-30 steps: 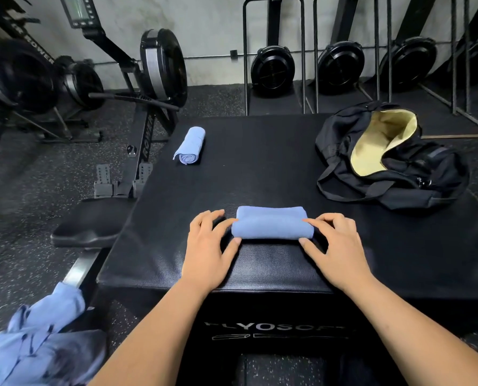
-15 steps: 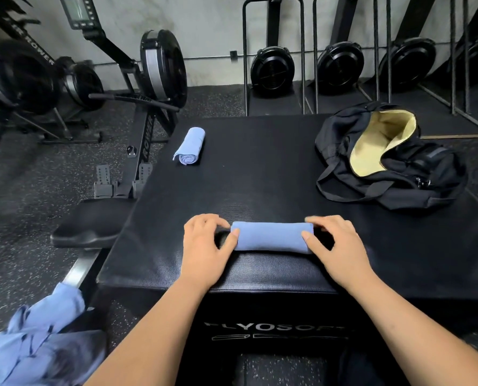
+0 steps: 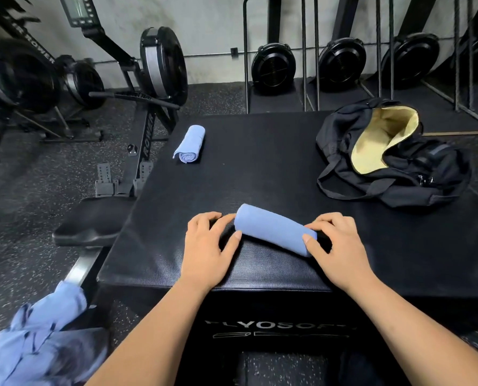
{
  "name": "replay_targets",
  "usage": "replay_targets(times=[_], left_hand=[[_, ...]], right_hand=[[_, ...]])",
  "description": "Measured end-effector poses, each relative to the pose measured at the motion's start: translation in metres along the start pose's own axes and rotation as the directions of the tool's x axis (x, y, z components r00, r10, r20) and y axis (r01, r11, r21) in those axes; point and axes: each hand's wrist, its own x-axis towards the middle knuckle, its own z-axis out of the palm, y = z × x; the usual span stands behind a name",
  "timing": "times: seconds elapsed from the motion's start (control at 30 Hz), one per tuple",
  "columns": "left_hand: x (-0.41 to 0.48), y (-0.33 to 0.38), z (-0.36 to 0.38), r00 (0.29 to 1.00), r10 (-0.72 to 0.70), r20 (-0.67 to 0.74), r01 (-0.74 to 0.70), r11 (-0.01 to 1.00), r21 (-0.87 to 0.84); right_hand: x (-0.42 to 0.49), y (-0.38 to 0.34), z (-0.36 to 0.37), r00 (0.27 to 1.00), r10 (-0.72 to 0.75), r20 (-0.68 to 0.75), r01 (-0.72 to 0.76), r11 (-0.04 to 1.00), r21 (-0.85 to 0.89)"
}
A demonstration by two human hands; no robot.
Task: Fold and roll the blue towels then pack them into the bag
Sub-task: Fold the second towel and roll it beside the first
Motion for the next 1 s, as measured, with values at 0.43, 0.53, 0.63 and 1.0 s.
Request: replay_targets(times=[0.43, 0.53, 0.63, 1.0], left_hand=[[-0.007, 0.012, 0.004, 0.968, 0.239, -0.080, -0.215, 0.949, 0.229], [-0.003, 0.009, 0.001, 0.991, 0.133, 0.022, -0.135, 0.978, 0.161], [-0.002, 0.010, -0.006, 0.996, 0.022, 0.087, -0.023, 1.000, 0.012], [0.019, -0.012, -0.038, 0.961, -0.091, 0.263, 0.135, 0.978, -0.157]], right_hand=[[0.004, -0.027, 0.010, 0.995, 0.022, 0.093, -0.005, 0.985, -0.175], [0.009, -0.050, 0.022, 0.982, 0.136, 0.129, -0.103, 0.967, -0.234], [0.014, -0.075, 0.031, 0.968, 0.193, 0.162, -0.153, 0.962, -0.227], [0.027, -0.119, 0.055, 0.913, 0.032, 0.407, 0.074, 0.967, -0.243]])
